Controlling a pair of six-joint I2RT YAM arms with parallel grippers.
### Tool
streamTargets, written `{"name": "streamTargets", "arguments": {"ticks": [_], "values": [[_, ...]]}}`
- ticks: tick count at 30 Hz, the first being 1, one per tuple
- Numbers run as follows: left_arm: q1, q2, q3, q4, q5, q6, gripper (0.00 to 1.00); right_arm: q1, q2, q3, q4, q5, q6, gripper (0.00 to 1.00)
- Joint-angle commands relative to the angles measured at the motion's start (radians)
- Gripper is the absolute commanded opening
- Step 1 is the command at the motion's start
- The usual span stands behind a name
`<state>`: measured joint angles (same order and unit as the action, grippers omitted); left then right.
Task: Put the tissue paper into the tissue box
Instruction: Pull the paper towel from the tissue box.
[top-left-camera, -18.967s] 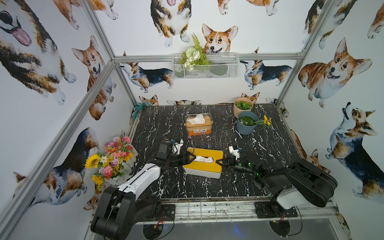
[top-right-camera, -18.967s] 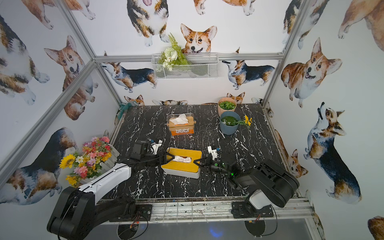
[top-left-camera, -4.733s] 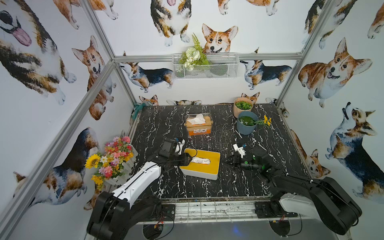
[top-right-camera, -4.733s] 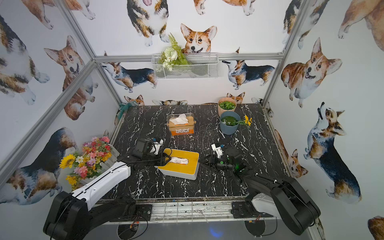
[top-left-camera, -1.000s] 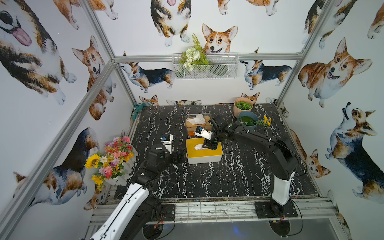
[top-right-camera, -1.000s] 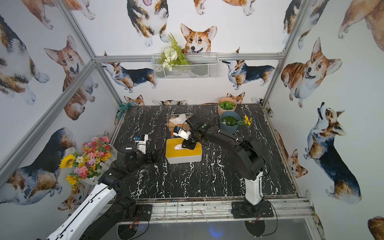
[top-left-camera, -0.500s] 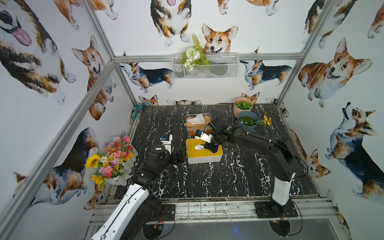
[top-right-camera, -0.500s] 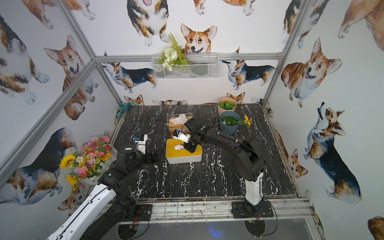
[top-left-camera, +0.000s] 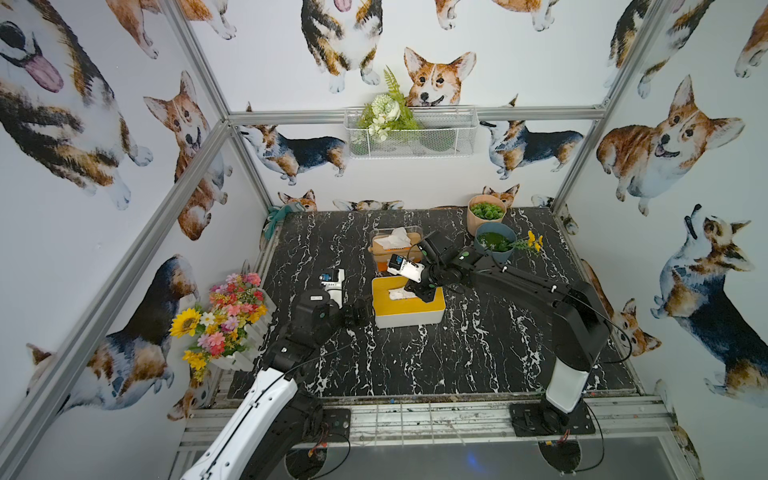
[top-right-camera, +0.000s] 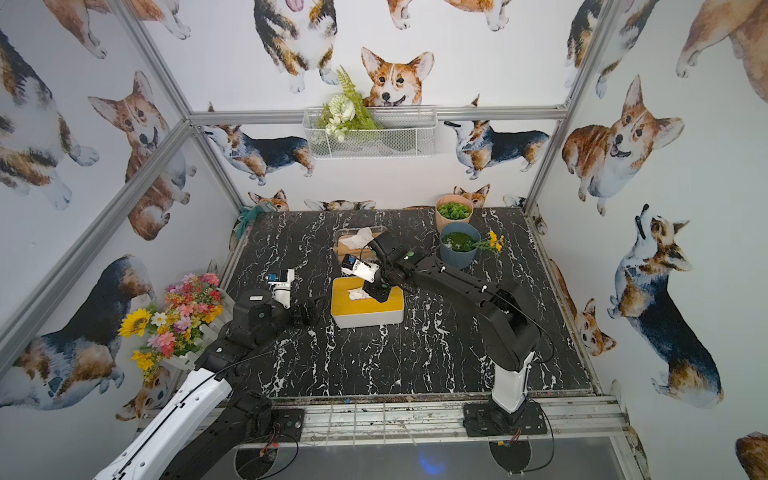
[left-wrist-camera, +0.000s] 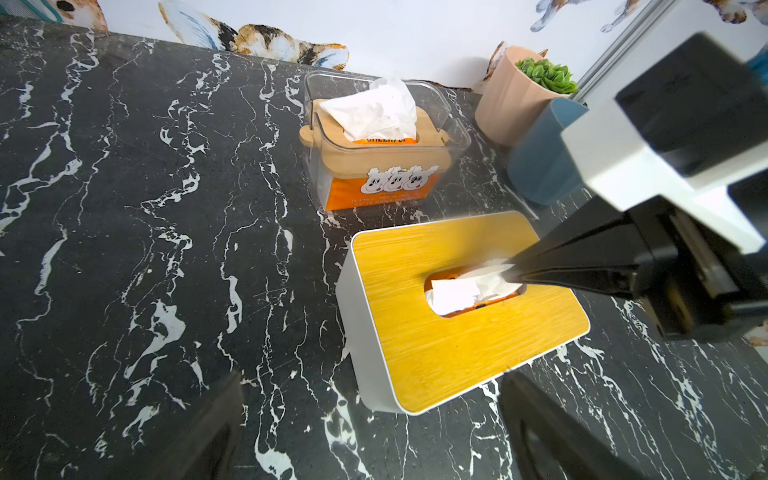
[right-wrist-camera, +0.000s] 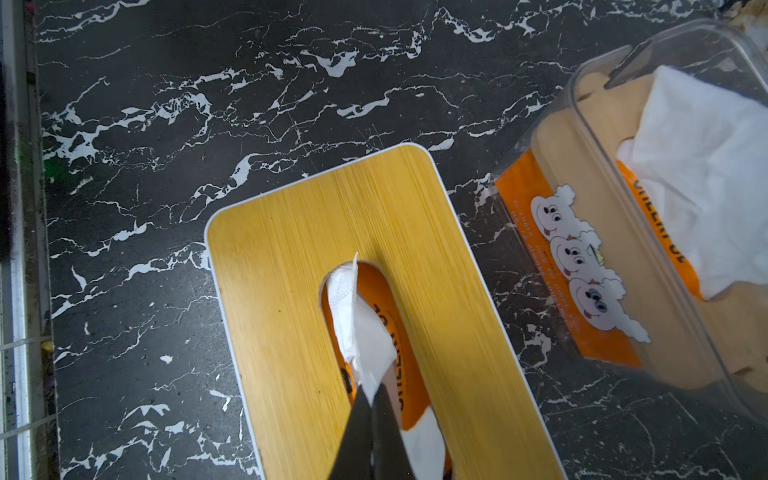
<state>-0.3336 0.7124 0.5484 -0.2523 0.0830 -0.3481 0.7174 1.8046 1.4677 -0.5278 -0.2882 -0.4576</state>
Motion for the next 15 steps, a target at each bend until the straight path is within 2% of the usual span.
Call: {"name": "streamTargets", "arguments": {"ticks": [1, 15], "values": [[0.002, -0.001, -0.004, 0.004, -0.005, 0.000, 1.00, 0.006, -0.012, 0.014, -0.004, 0.001, -0.023, 0.00], [0.002, -0.004, -0.005, 0.005, -0.010, -0.002, 1.00, 0.024, -0.023, 0.049, -0.037, 0.022, -0.029, 0.00]]}}
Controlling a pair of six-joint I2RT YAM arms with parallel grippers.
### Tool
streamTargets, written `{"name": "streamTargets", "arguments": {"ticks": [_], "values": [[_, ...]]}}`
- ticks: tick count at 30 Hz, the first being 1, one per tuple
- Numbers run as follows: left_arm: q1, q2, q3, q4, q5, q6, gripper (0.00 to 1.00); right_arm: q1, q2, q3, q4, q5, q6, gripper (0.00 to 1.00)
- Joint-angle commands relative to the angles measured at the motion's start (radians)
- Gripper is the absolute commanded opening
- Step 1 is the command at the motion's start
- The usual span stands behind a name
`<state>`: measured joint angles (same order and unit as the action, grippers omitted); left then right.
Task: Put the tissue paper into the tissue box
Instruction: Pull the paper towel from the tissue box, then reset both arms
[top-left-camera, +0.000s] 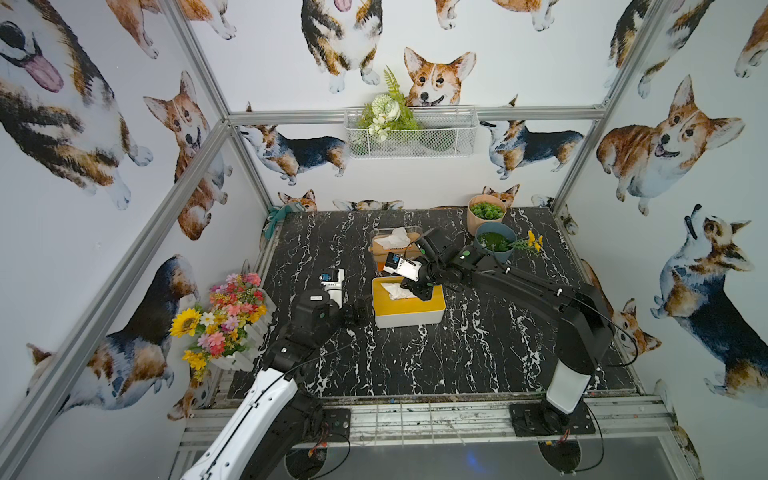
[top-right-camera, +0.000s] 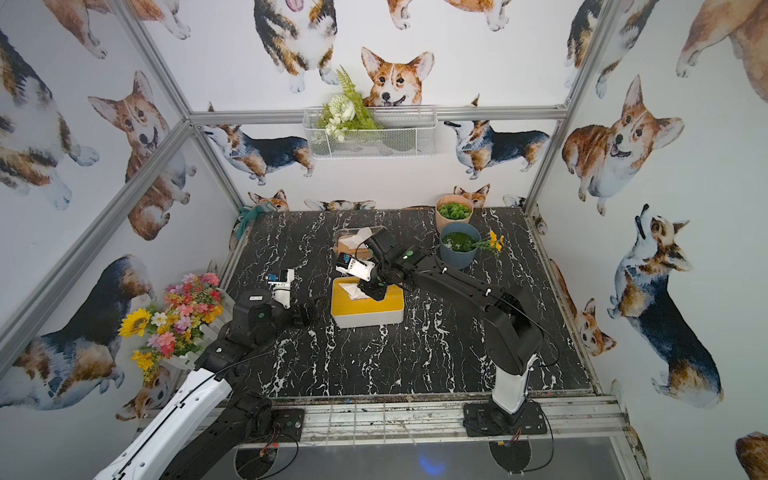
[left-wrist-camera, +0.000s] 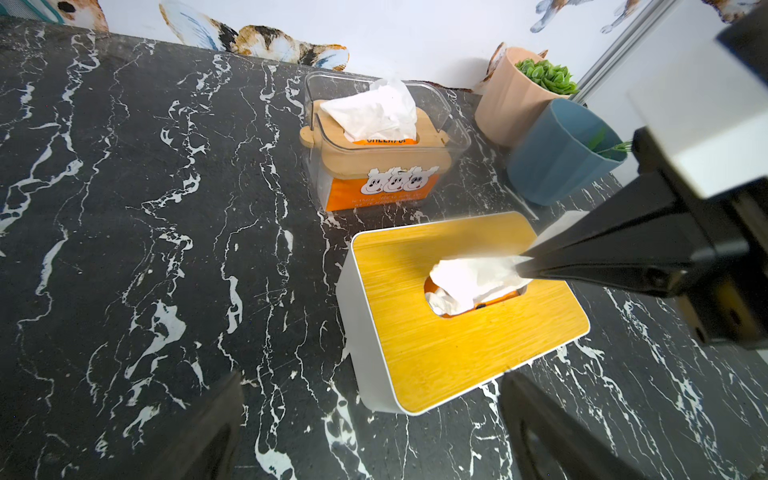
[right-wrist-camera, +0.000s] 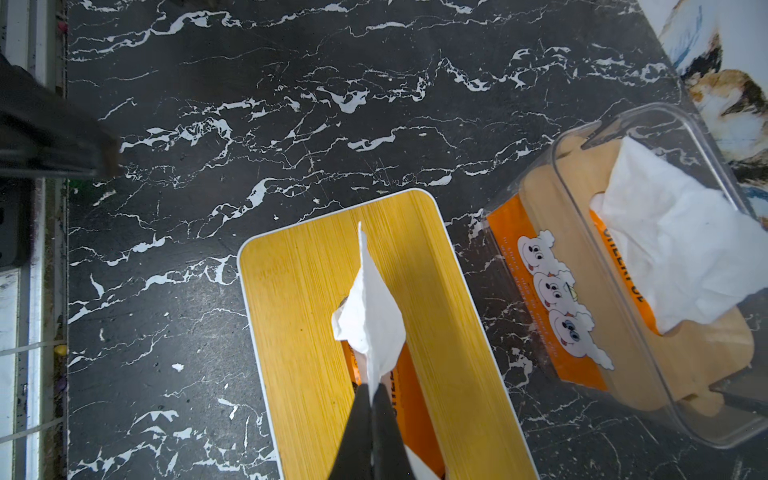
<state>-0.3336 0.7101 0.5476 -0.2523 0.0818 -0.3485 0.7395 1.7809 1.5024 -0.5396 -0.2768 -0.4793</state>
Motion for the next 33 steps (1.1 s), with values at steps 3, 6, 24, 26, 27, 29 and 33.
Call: {"name": "streamTargets", "arguments": {"ticks": [3, 6, 24, 26, 27, 29, 33], "values": [[0.002, -0.003, -0.004, 0.004, -0.010, -0.003, 1.00, 0.001, 0.003, 0.034, -0.029, 0.033, 0.012, 0.20], [0.002, -0.001, -0.004, 0.006, -0.013, -0.008, 1.00, 0.002, -0.025, 0.048, -0.004, 0.056, 0.047, 0.36], [0.091, 0.145, 0.014, 0.148, 0.026, -0.143, 1.00, -0.114, -0.772, -0.723, 0.751, 0.133, 0.630, 1.00], [0.112, 0.165, 0.026, 0.169, -0.010, -0.138, 1.00, -0.150, -0.853, -0.811, 0.807, 0.203, 0.676, 1.00], [0.122, 0.175, 0.029, 0.183, -0.038, -0.134, 1.00, -0.168, -0.890, -0.855, 0.831, 0.252, 0.695, 1.00], [0.143, 0.188, 0.039, 0.205, -0.089, -0.125, 1.00, -0.197, -0.950, -0.927, 0.863, 0.345, 0.722, 1.00], [0.192, 0.215, 0.047, 0.256, -0.212, -0.104, 1.00, -0.262, -1.032, -1.037, 0.891, 0.535, 0.772, 1.00]]}}
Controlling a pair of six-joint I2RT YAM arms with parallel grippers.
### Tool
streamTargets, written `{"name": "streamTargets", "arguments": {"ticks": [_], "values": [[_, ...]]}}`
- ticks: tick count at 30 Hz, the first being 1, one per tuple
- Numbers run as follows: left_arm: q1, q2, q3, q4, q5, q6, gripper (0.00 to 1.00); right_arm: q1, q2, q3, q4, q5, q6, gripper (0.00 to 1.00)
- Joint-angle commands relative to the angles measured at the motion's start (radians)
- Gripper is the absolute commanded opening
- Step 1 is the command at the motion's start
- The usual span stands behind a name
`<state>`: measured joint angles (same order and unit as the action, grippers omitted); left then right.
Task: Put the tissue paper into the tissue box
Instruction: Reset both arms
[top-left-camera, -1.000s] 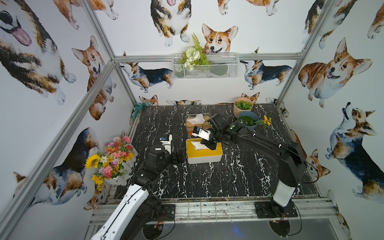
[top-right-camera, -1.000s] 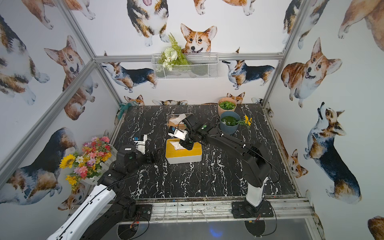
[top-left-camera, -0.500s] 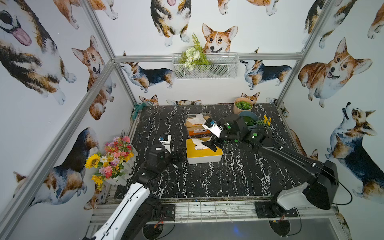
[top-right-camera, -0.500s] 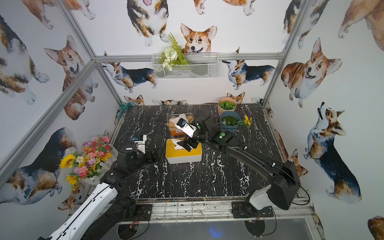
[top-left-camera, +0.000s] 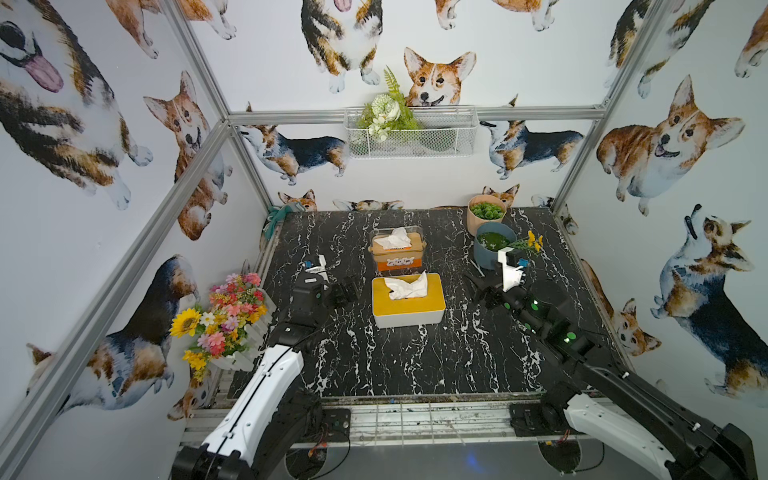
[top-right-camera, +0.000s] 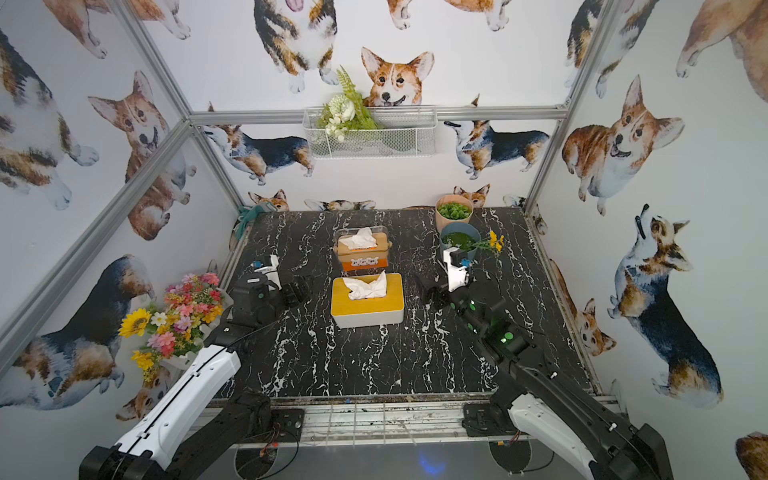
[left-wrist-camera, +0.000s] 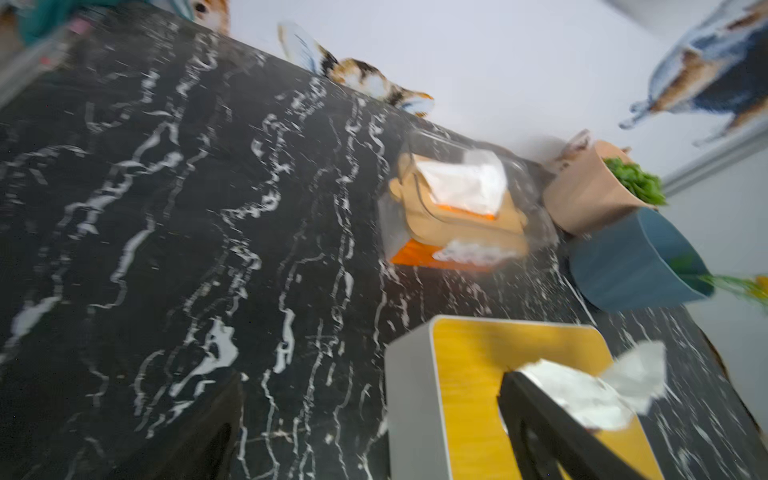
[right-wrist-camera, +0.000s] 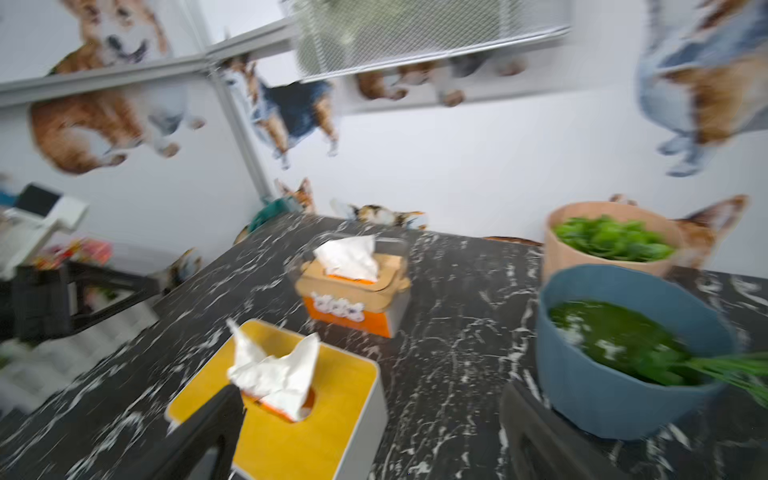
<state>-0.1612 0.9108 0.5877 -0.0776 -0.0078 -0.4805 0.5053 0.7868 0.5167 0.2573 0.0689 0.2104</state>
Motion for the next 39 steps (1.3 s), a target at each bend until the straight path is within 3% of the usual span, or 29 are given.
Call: {"name": "streamTargets", "arguments": {"ticks": [1, 6, 9, 13, 20, 23, 27, 33, 37, 39], "values": [[0.030, 0.021, 0.004, 0.099, -0.155, 0.035, 1.00, -0.043, -0.046, -0.072, 0.105, 0.225, 0.091, 1.00], [0.088, 0.070, -0.051, 0.256, -0.271, 0.091, 0.99, -0.125, -0.028, -0.160, 0.182, 0.391, 0.097, 1.00], [0.111, 0.115, -0.097, 0.369, -0.342, 0.127, 1.00, -0.172, 0.017, -0.215, 0.288, 0.413, 0.067, 1.00], [0.123, 0.199, -0.150, 0.510, -0.399, 0.210, 1.00, -0.199, 0.107, -0.293, 0.501, 0.434, -0.070, 1.00], [0.124, 0.362, -0.224, 0.810, -0.451, 0.282, 1.00, -0.243, 0.373, -0.372, 0.881, 0.336, -0.219, 1.00], [0.123, 0.437, -0.240, 0.897, -0.440, 0.321, 1.00, -0.252, 0.425, -0.315, 0.859, 0.287, -0.243, 1.00], [0.124, 0.497, -0.292, 1.056, -0.437, 0.353, 1.00, -0.284, 0.524, -0.317, 0.999, 0.240, -0.228, 1.00], [0.114, 0.590, -0.313, 1.201, -0.321, 0.423, 1.00, -0.293, 0.566, -0.307, 1.036, 0.243, -0.230, 1.00], [0.111, 0.656, -0.342, 1.321, -0.272, 0.453, 1.00, -0.295, 0.449, -0.260, 0.766, 0.239, -0.181, 1.00], [0.106, 0.650, -0.340, 1.308, -0.276, 0.452, 1.00, -0.296, 0.424, -0.271, 0.735, 0.242, -0.192, 1.00]]}}
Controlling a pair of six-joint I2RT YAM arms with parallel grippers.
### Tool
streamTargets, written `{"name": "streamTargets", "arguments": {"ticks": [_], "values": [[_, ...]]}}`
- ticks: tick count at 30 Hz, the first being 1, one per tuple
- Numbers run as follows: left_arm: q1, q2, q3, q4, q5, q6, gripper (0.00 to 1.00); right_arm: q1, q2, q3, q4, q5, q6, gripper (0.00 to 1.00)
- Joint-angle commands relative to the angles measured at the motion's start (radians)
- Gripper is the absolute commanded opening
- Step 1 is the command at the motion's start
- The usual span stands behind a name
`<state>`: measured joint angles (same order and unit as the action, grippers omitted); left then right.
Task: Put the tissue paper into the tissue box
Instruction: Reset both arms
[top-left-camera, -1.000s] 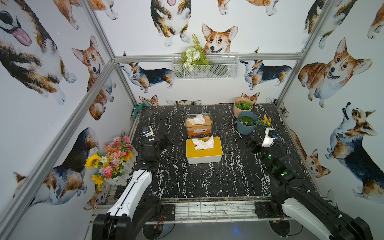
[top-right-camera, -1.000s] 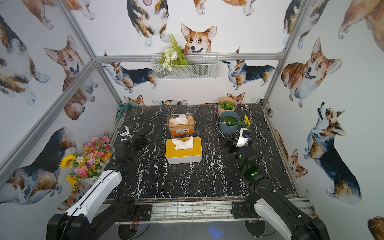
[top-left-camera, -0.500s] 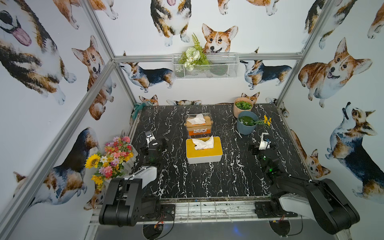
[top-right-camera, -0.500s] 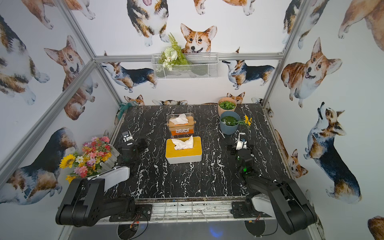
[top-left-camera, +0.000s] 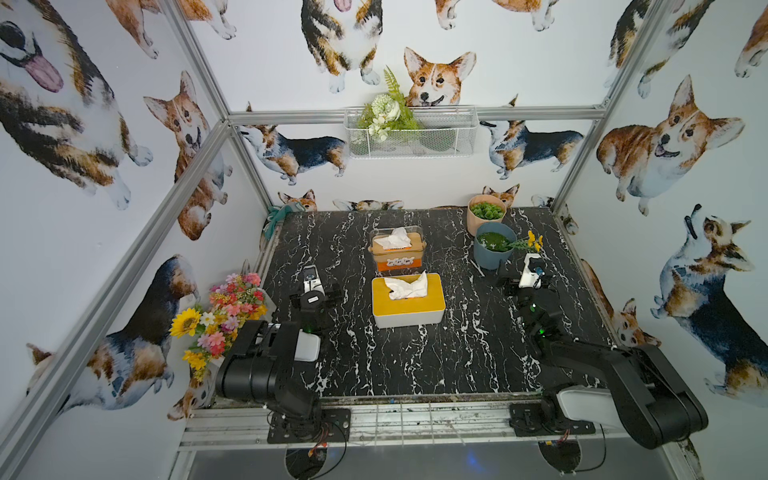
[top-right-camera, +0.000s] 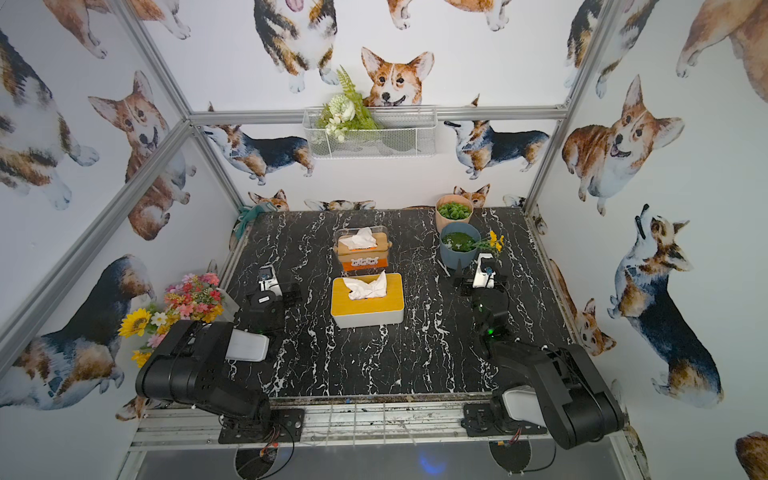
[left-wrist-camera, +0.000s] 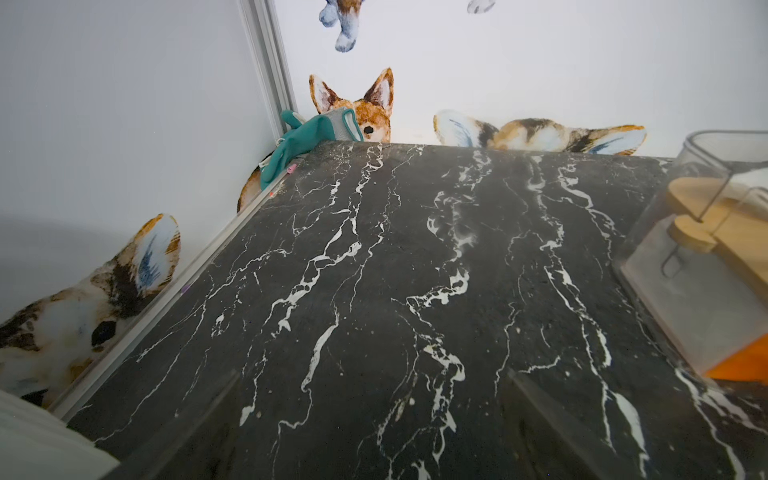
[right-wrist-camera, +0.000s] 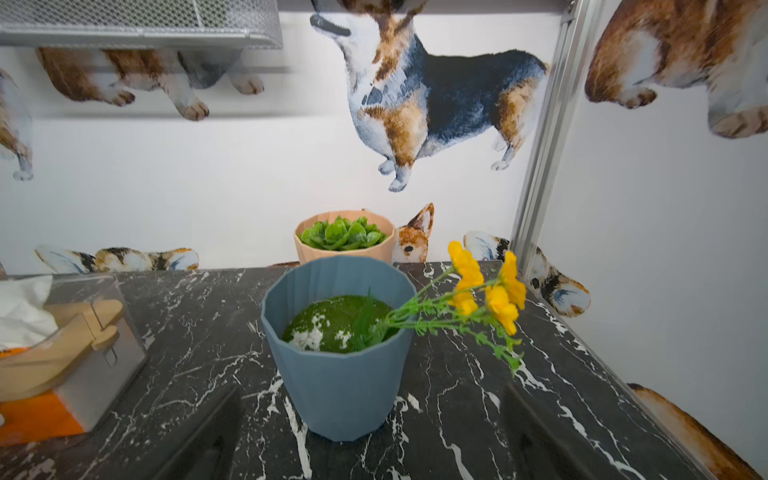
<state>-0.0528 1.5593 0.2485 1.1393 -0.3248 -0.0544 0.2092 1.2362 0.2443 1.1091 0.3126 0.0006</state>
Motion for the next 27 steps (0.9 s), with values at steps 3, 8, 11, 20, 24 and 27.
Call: {"name": "streamTargets", "arguments": {"ticks": [3, 8, 11, 20, 24, 27], "values": [[-0.002, 0.004, 0.000, 0.093, 0.040, 0.027, 1.00, -0.001, -0.058, -0.021, -0.121, 0.001, 0.003, 1.00], [-0.002, 0.007, -0.002, 0.101, 0.040, 0.028, 1.00, -0.002, -0.102, -0.045, -0.146, -0.004, 0.004, 1.00], [-0.004, 0.007, -0.003, 0.104, 0.040, 0.029, 1.00, -0.007, -0.146, -0.073, -0.158, 0.007, 0.020, 1.00], [-0.005, 0.008, -0.003, 0.106, 0.036, 0.029, 1.00, -0.050, -0.040, -0.171, 0.047, -0.116, -0.053, 1.00], [-0.007, 0.007, -0.003, 0.105, 0.034, 0.030, 1.00, -0.060, 0.055, -0.189, 0.180, -0.158, -0.116, 1.00], [-0.016, 0.010, -0.003, 0.107, 0.015, 0.033, 1.00, -0.098, 0.127, -0.212, 0.296, -0.105, -0.058, 1.00]]}}
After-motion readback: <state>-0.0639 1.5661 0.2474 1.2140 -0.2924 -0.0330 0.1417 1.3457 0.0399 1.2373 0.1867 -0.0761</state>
